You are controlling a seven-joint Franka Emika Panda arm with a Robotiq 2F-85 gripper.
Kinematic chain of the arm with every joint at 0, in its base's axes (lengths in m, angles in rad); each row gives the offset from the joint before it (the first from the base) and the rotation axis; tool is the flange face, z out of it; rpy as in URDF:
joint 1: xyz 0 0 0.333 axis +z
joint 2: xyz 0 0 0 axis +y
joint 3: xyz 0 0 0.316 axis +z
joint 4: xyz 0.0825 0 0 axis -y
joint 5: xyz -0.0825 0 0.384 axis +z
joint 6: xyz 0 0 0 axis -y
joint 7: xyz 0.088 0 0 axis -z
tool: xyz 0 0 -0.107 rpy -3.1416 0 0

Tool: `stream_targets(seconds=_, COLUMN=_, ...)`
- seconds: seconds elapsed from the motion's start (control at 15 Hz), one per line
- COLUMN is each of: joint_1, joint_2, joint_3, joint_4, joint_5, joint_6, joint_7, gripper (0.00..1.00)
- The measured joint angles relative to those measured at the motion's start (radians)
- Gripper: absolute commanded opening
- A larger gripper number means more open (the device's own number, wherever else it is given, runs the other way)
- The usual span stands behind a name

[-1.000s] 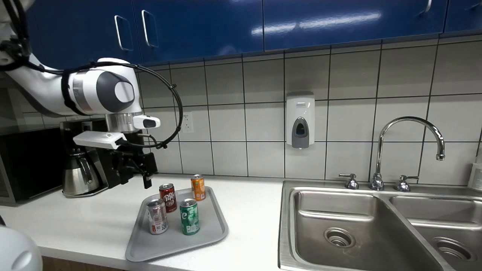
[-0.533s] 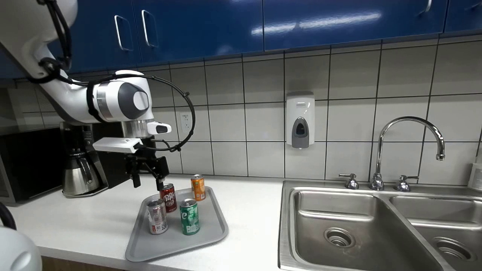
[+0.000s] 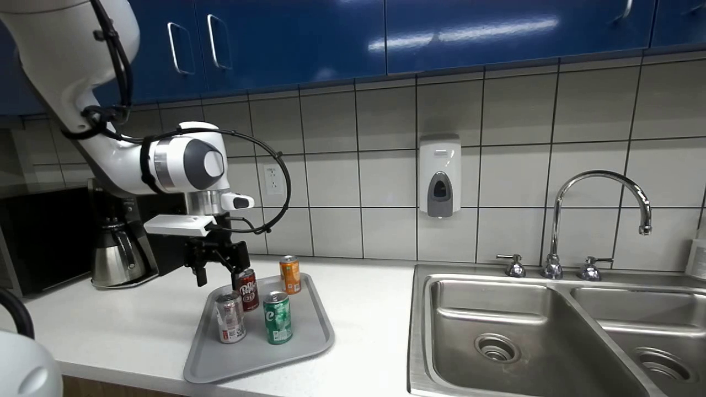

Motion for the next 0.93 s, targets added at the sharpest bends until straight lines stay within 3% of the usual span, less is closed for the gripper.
stream_targets(seconds=0.6, joint_1=0.007, joint_2=0.054, joint_3=-0.002, joint_4=0.0, joint_5=-0.071, joint_6=0.008, joint_7=0.0, gripper=1.0)
stream_targets(seconds=0.93, joint_1=0.01, joint_2=0.087, joint_3=-0.007, joint_4=0.004, joint_5=-0.076, joint_6=0.07, joint_7=0.0, gripper=1.0)
